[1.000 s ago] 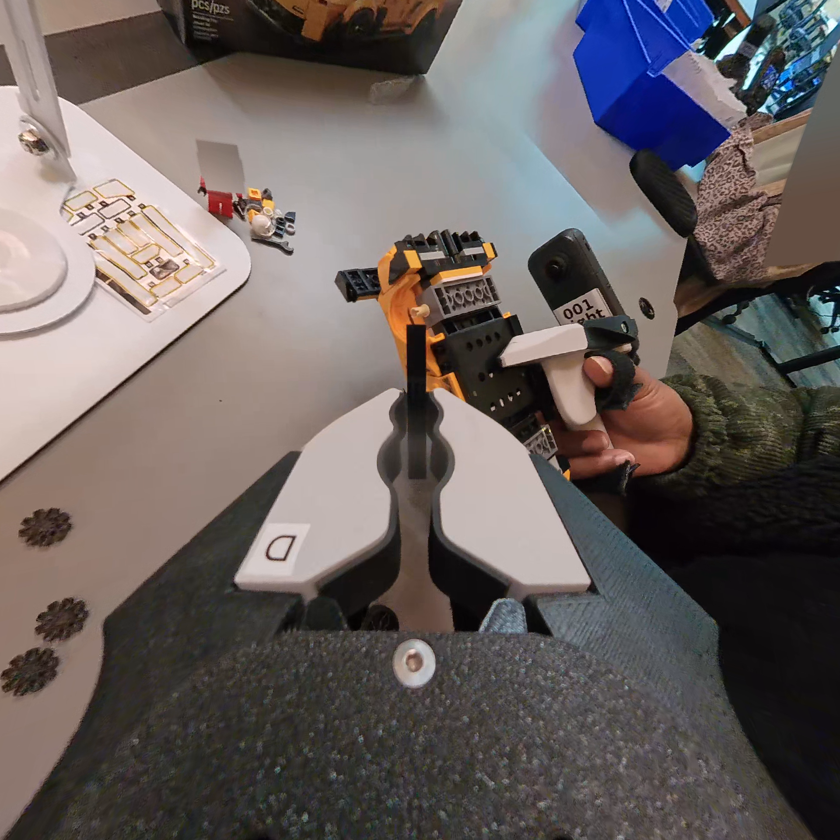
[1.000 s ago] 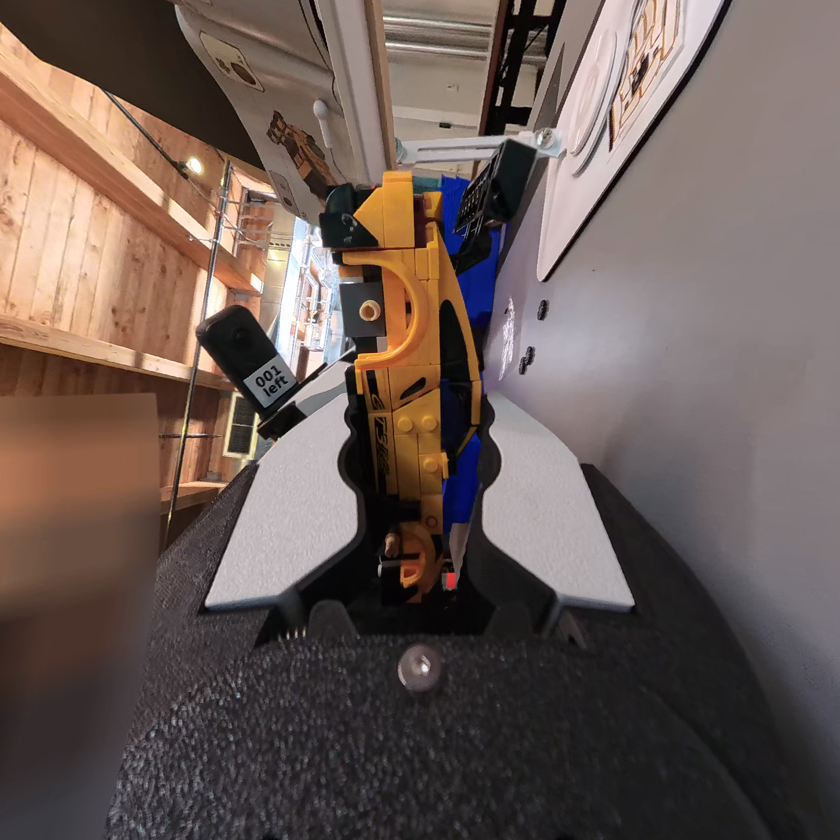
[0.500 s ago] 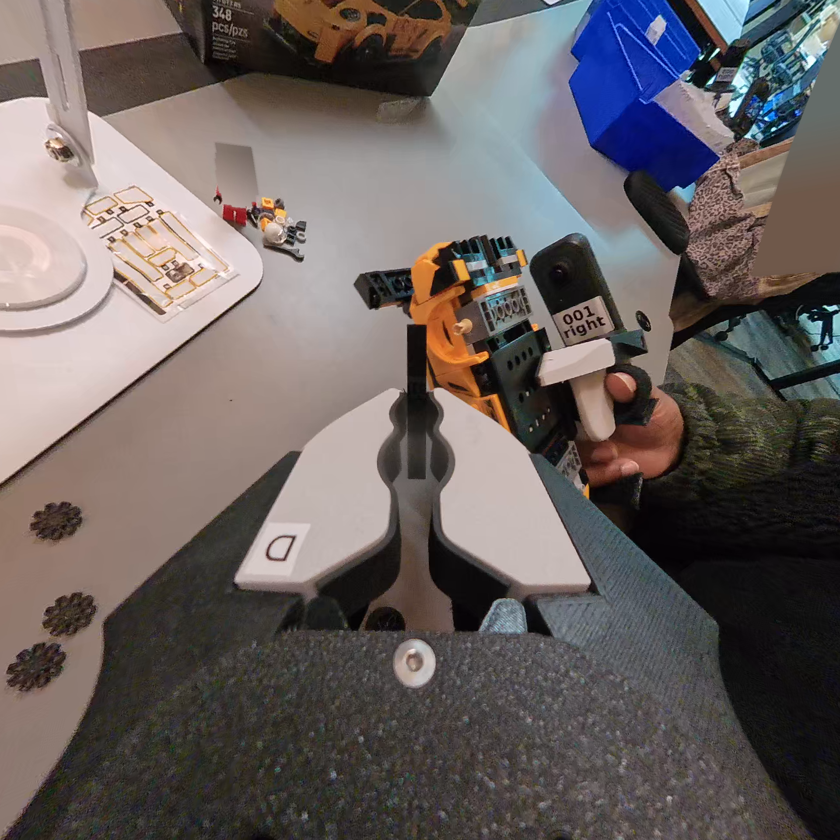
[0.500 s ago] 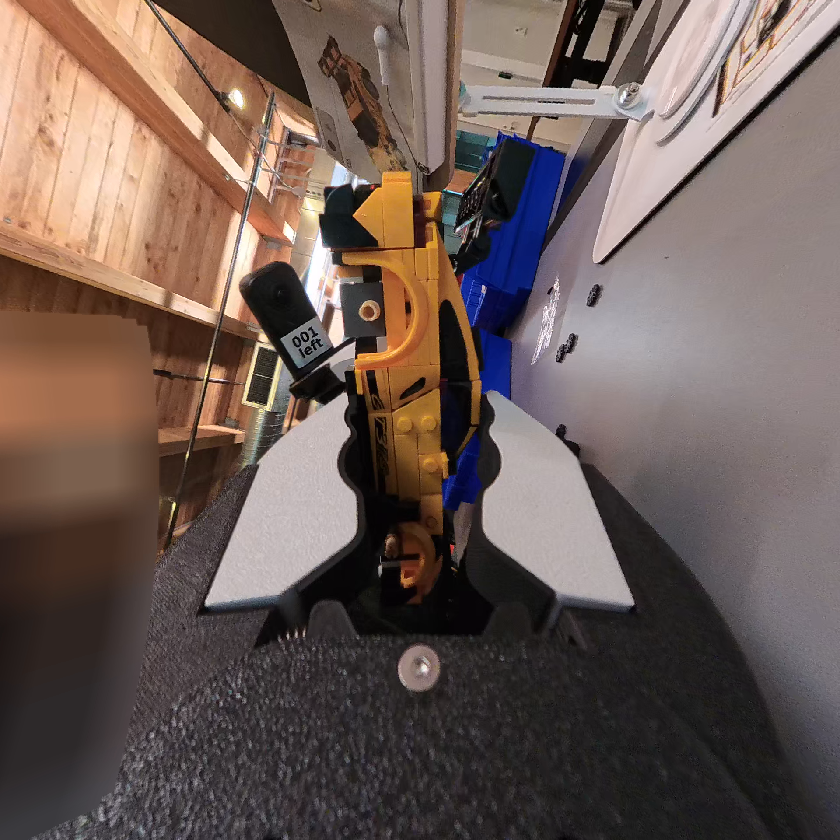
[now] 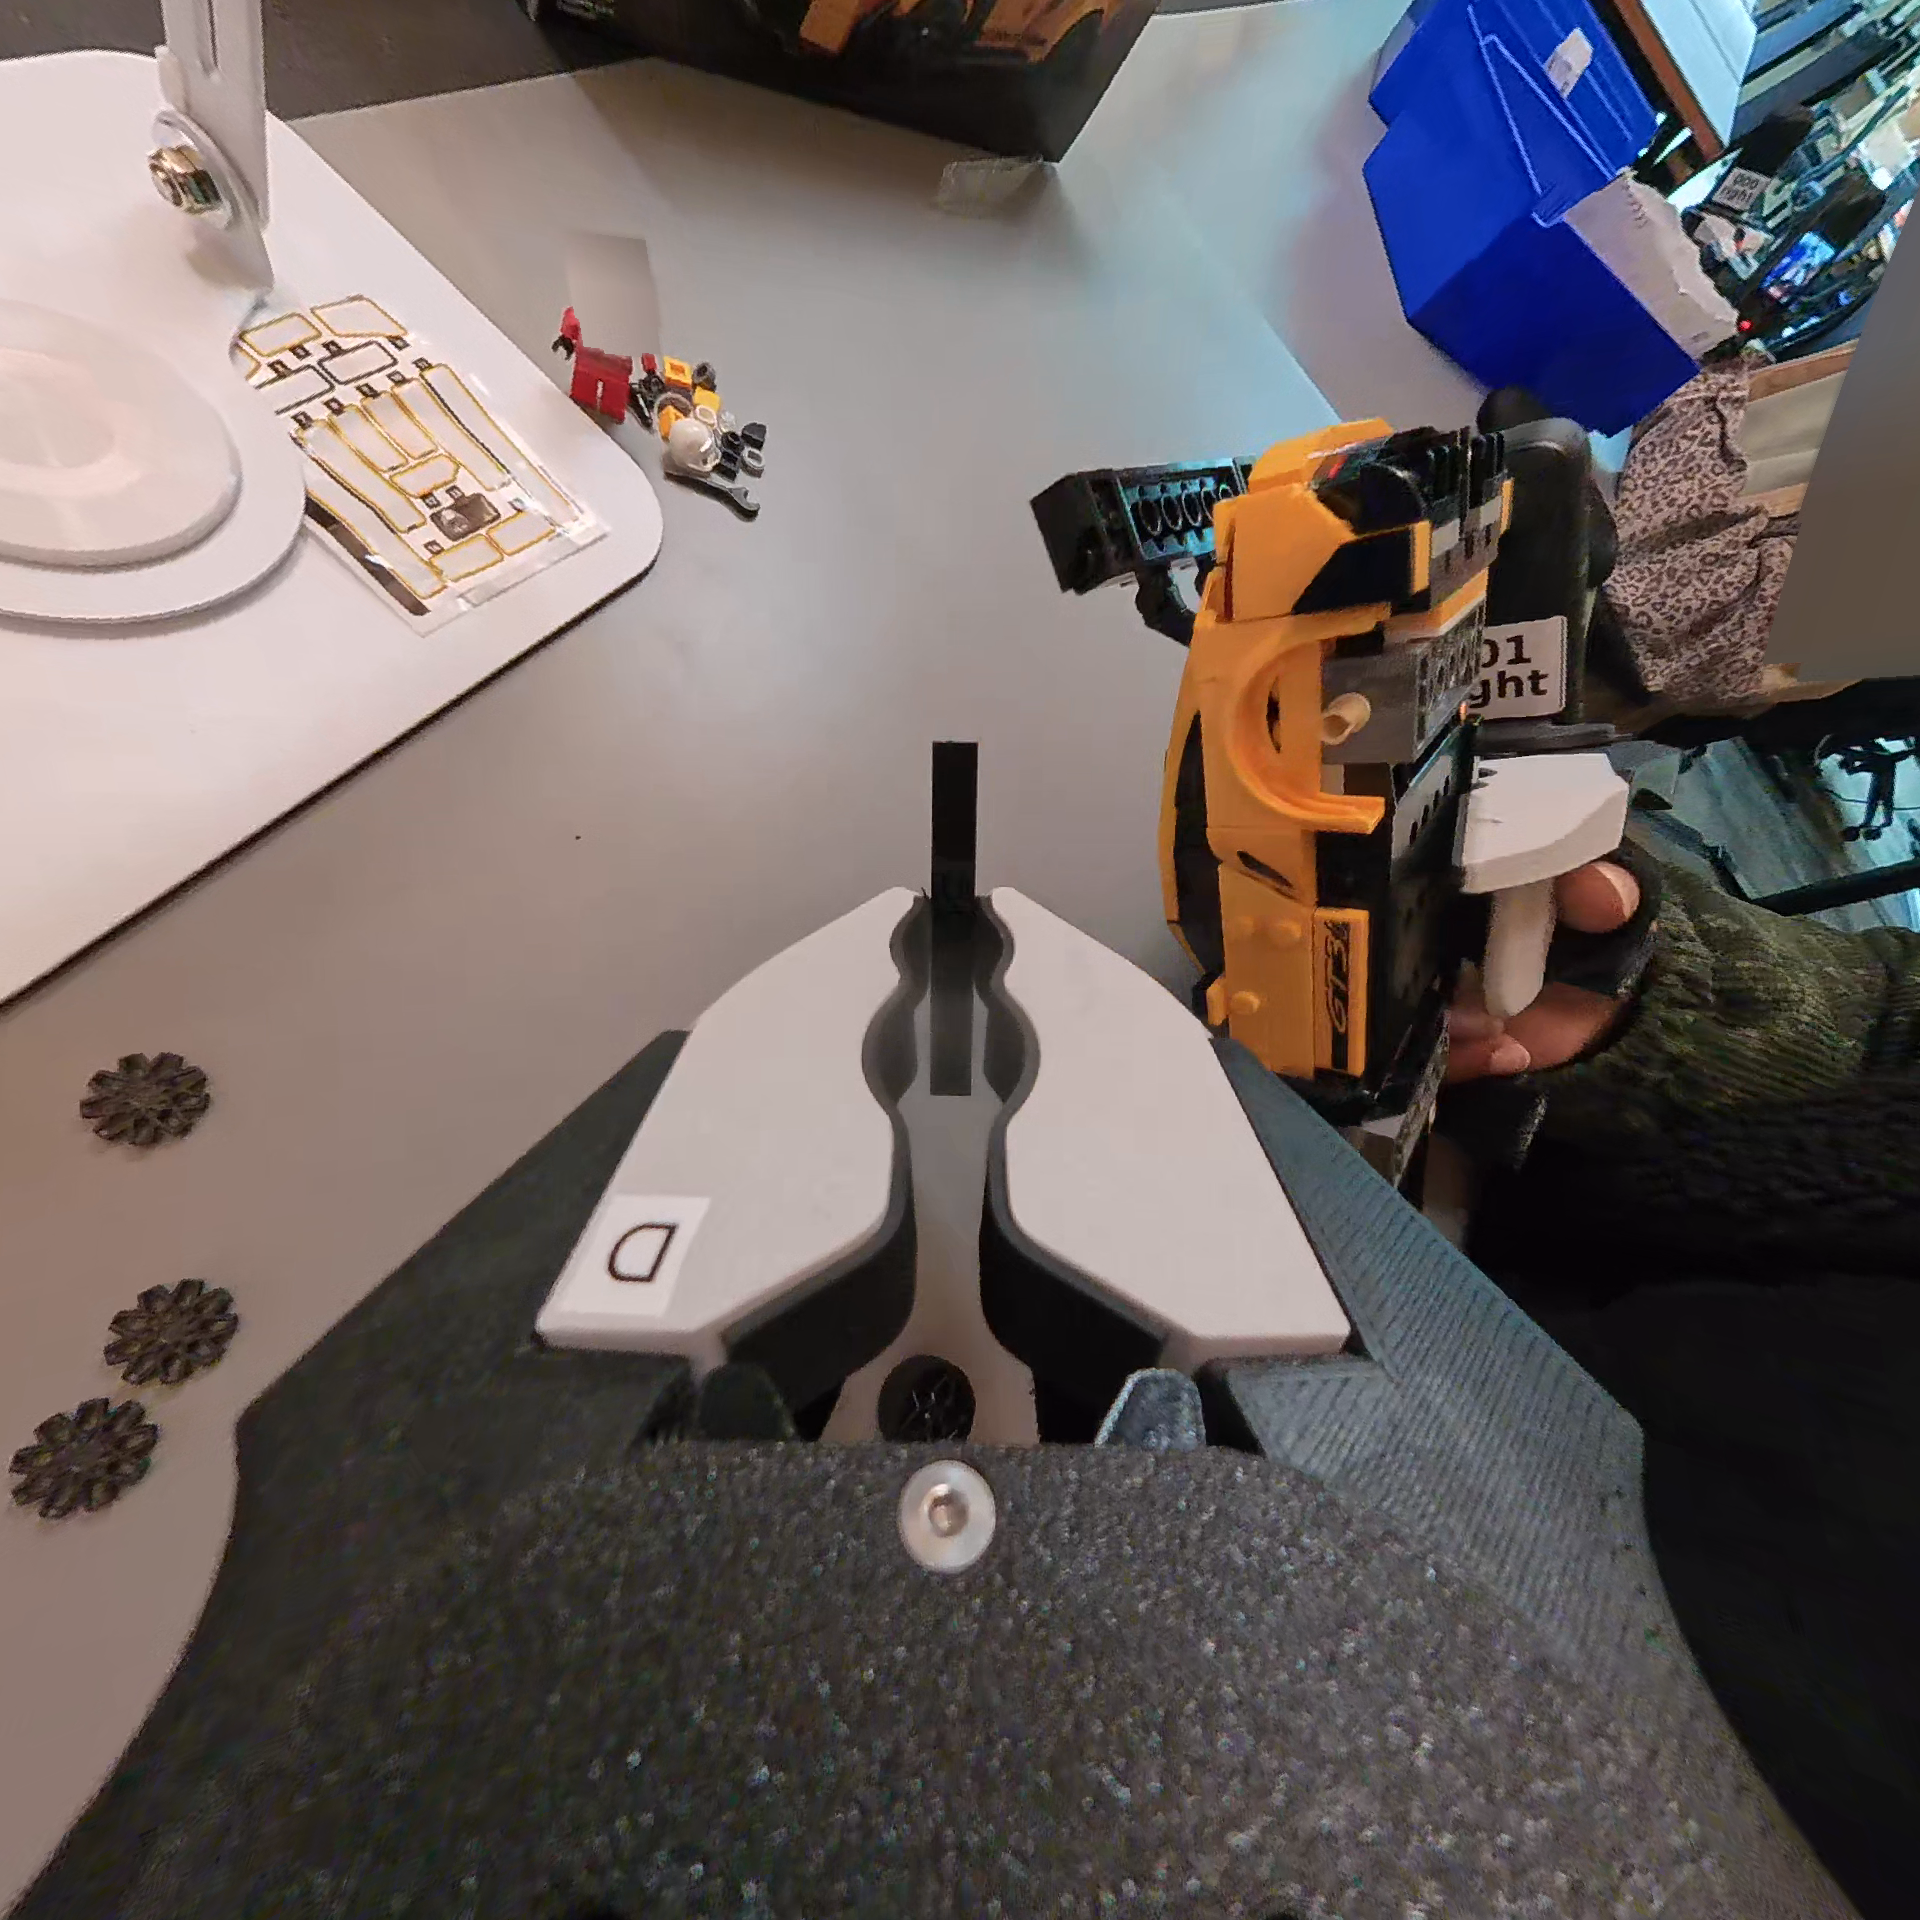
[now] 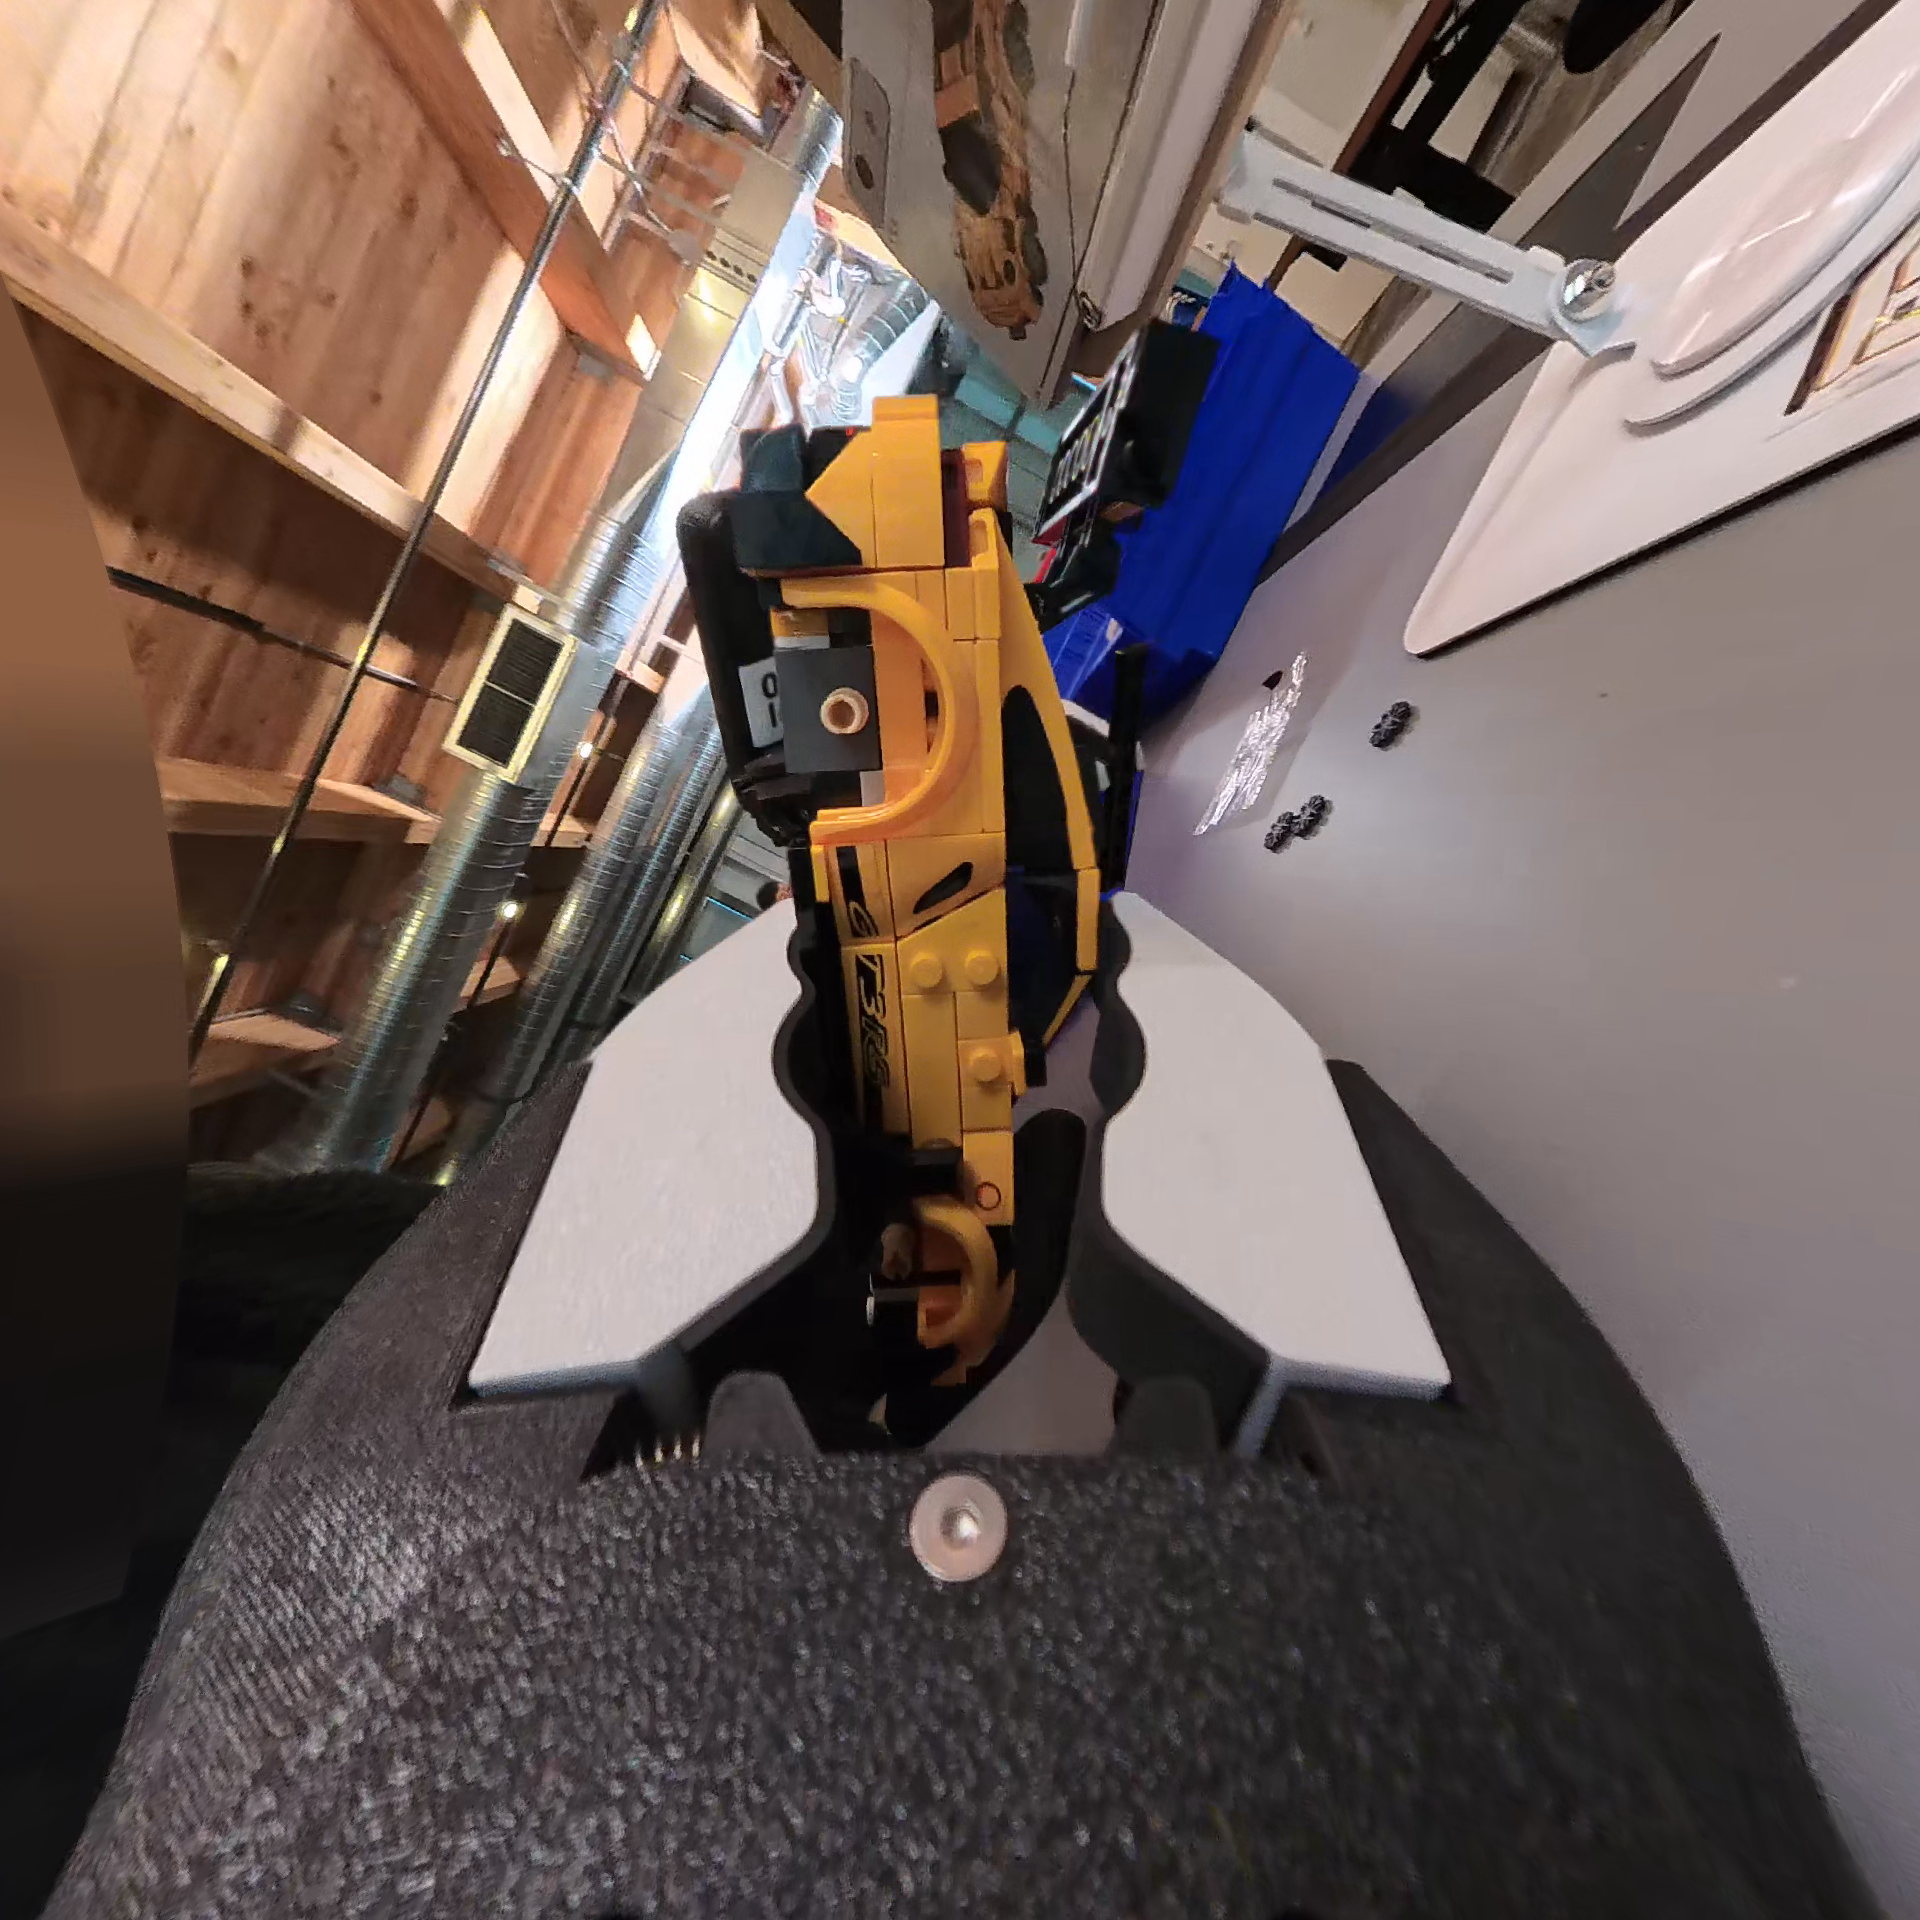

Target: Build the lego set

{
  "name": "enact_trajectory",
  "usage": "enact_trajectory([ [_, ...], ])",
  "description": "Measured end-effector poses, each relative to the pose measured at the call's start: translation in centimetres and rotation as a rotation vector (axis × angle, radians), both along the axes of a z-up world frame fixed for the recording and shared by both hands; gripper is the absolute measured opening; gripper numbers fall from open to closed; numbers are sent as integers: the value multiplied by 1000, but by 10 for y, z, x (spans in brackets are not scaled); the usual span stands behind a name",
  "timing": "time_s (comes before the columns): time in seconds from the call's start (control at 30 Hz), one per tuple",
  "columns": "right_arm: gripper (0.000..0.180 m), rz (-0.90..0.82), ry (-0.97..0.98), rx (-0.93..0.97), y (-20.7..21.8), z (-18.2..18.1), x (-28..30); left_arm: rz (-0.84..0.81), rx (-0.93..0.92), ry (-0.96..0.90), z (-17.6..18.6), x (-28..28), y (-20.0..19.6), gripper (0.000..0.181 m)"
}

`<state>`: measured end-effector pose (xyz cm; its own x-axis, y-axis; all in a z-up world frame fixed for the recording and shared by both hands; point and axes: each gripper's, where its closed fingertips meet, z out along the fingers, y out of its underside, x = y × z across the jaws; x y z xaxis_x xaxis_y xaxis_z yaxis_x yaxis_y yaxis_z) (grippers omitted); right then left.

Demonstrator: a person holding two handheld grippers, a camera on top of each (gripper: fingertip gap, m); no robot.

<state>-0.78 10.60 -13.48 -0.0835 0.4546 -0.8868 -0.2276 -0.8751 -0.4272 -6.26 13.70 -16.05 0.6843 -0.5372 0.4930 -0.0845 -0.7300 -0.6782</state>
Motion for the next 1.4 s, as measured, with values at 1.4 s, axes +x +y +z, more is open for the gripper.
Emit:
enact_trajectory([
  [1.4,49,93,406,-32,26,51,75,51,-84,297,-79,-57,18,26],
])
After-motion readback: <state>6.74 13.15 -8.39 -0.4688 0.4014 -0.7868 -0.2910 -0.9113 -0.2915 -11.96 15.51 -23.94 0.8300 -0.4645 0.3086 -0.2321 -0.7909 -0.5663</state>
